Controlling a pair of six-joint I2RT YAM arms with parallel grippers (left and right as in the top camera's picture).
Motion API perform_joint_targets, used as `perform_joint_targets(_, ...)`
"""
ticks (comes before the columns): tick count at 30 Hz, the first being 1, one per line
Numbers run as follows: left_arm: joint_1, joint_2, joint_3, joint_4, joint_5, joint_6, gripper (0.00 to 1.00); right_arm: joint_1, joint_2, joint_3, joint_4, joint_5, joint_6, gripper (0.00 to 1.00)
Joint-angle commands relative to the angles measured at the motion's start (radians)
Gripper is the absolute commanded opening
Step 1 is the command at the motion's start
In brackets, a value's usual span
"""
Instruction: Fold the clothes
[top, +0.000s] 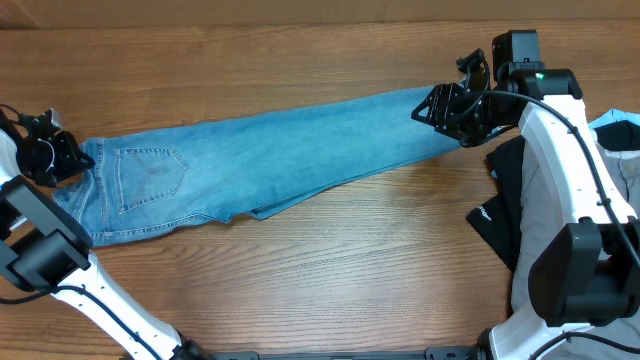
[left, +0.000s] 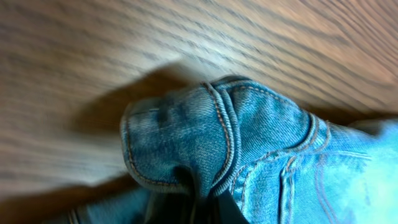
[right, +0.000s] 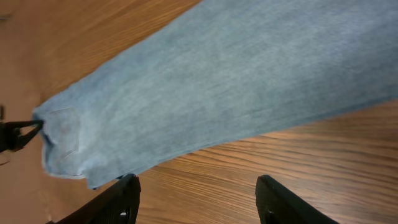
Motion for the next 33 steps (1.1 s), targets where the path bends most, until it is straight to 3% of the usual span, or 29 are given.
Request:
perform_joint_targets(1, 0.014, -0.006, 0.095, -0.089, 0.059, -0.022, 0.04, 0.001, -0.016, 0.017, -0.014, 0.075, 0.001, 0.63)
perform_joint_targets(10, 0.032, -0.006, 0.270, -0.351, 0.060, -0.064, 0.04, 0.001, 0.001, -0.083, -0.001, 0.204, 0.089, 0.60)
perform_joint_targets(17, 0.032, -0.006, 0.355, -0.538, 0.051, -0.064, 0.04, 0.013, 0.056, -0.285, 0.272, 0.136, 0.102, 0.54)
perform_joint_targets(21, 0.033, -0.011, 0.361, -0.562, 0.028, -0.074, 0.04, 0.016, 0.088, -0.364, 0.403, 0.129, 0.161, 0.48)
perform_joint_targets(26, 0.034, -0.052, 0.362, -0.562, 0.028, -0.076, 0.04, 0.016, 0.147, -0.385, 0.442, 0.129, 0.178, 0.48)
perform_joint_targets(30, 0.040, -0.103, 0.361, -0.562, 0.019, -0.076, 0.04, 0.016, 0.186, -0.385, 0.485, 0.129, 0.178, 0.59)
perform_joint_targets(33, 0.042, -0.147, 0.361, -0.562, -0.006, -0.090, 0.04, 0.016, 0.211, -0.385, 0.520, 0.130, 0.190, 0.60)
